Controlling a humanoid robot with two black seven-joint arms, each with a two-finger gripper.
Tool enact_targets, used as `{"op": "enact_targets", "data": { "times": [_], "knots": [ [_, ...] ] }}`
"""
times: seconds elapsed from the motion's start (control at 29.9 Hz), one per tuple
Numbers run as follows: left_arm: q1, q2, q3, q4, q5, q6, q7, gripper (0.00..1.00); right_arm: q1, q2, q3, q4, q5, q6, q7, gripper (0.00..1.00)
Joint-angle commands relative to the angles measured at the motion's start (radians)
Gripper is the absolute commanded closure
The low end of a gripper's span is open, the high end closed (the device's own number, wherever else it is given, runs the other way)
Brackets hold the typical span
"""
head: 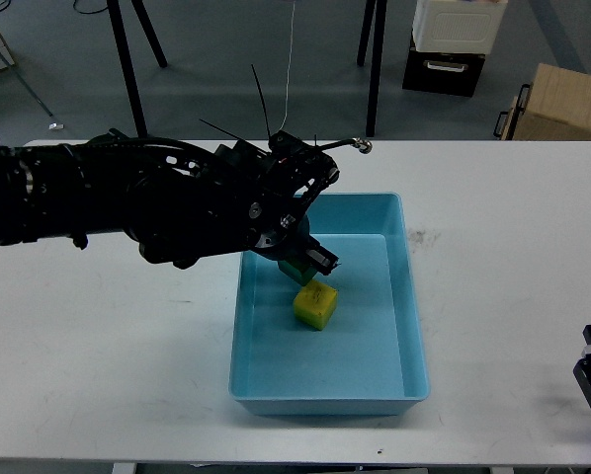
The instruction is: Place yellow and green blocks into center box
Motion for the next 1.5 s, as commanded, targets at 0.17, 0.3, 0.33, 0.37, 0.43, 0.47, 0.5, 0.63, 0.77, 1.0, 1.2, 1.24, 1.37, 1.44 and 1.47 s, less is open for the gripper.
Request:
{"op": "enact_targets", "data": {
  "times": [0.17,0.3,0.33,0.37,0.43,0.47,0.5,0.63,0.77,1.0,1.2,1.24,1.37,1.44,1.47],
  "knots": [
    [0.0,0.0,-0.002,-0.011,-0.003,0.0,-0.061,0.29,-0.003,-0.002,-0.001,0.0,0.0,0.0,0.0,0.0],
    [0.0,0.0,-0.003,-0.007,-0.001,0.0,-0.072,0.23,-0.006,-0.005,-0.001,0.0,0.0,0.0,0.0,0.0],
    [0.0,0.0,-0.007,-0.004,-0.003,0.0,-0.073,0.21,-0.007,-0.005,-0.001,0.0,0.0,0.0,-0.002,0.0],
    [-0.005,0.0,-0.013,-0.004,-0.005,0.0,-0.074,0.19,-0.007,-0.005,-0.001,0.0,0.0,0.0,0.0,0.0],
    [-0.015,0.0,-0.039,-0.004,-0.008,0.0,-0.077,0.15,-0.007,-0.005,-0.001,0.0,0.0,0.0,0.0,0.0],
    [-0.021,0.0,-0.066,-0.004,-0.009,0.0,-0.078,0.14,-0.007,-0.005,-0.001,0.0,0.0,0.0,0.0,0.0],
    [-0.038,0.014,-0.109,-0.004,-0.015,0.0,-0.087,0.14,-0.007,-0.005,-0.001,0.0,0.0,0.0,0.0,0.0],
    [-0.087,0.11,-0.276,-0.002,-0.119,0.0,-0.13,0.13,-0.007,-0.005,-0.004,0.005,-0.002,0.0,0.0,0.0],
    [-0.062,0.268,-0.504,-0.001,-0.19,0.0,-0.13,0.13,-0.001,-0.006,-0.005,0.002,-0.002,0.0,0.0,0.0],
    [0.108,0.489,-0.94,0.004,-0.205,0.0,-0.141,0.11,0.02,-0.009,0.005,0.002,-0.028,0.0,0.007,0.0],
    [0.403,0.588,-1.274,0.003,-0.353,0.0,-0.158,0.08,0.06,-0.037,0.007,0.008,-0.026,0.0,0.007,0.0],
    [0.467,0.591,-1.347,0.001,-0.362,0.0,-0.158,0.08,0.066,-0.037,0.007,0.008,-0.026,0.0,0.007,0.0],
    [0.768,0.582,-1.658,-0.045,-0.37,0.0,-0.155,0.07,0.092,-0.054,0.002,0.017,-0.028,0.0,0.007,0.0],
    [0.921,0.566,-1.804,-0.126,-0.37,0.0,-0.156,0.07,0.114,-0.072,-0.008,0.018,-0.028,0.0,0.007,0.0],
    [0.99,0.551,-1.862,-0.161,-0.37,0.0,-0.156,0.07,0.118,-0.083,-0.012,0.018,-0.028,0.0,0.007,0.0]
  ]
}}
